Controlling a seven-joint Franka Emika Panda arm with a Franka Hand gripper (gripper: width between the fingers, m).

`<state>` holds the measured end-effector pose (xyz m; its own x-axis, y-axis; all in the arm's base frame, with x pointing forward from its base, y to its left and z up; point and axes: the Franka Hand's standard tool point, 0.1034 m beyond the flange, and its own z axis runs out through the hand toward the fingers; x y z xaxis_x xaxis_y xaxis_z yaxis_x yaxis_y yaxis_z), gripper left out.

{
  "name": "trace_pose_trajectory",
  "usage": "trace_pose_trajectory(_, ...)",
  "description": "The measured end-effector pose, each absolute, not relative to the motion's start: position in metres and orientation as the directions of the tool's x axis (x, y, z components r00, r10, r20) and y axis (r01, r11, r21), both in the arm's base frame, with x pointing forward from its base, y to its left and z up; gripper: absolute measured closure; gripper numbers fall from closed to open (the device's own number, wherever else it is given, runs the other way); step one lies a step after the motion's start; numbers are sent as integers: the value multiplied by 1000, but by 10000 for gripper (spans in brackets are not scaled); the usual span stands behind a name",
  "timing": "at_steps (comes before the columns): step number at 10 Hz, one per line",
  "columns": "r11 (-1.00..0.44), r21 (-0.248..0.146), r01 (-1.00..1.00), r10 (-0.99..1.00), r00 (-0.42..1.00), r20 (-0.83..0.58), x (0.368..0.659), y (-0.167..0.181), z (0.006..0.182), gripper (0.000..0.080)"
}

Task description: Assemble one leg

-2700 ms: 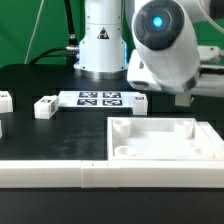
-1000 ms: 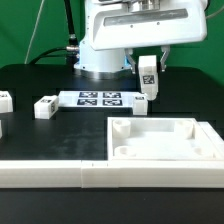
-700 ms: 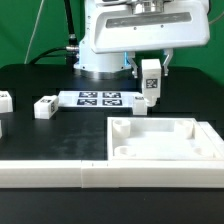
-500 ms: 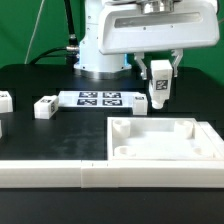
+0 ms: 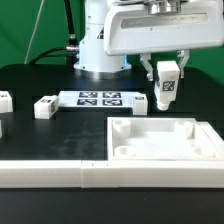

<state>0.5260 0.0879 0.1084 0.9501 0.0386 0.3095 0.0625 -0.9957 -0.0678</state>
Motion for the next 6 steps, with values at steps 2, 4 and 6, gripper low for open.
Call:
trace_pose_trajectory(2, -996, -66, 67, 35, 914, 405, 557, 95, 108, 509)
trace_pose_trajectory(4, -995, -70, 67, 31, 905, 425, 579, 99, 104, 509)
trace_pose_trajectory(6, -995, -74, 67, 28, 899, 438, 591, 101, 107, 509)
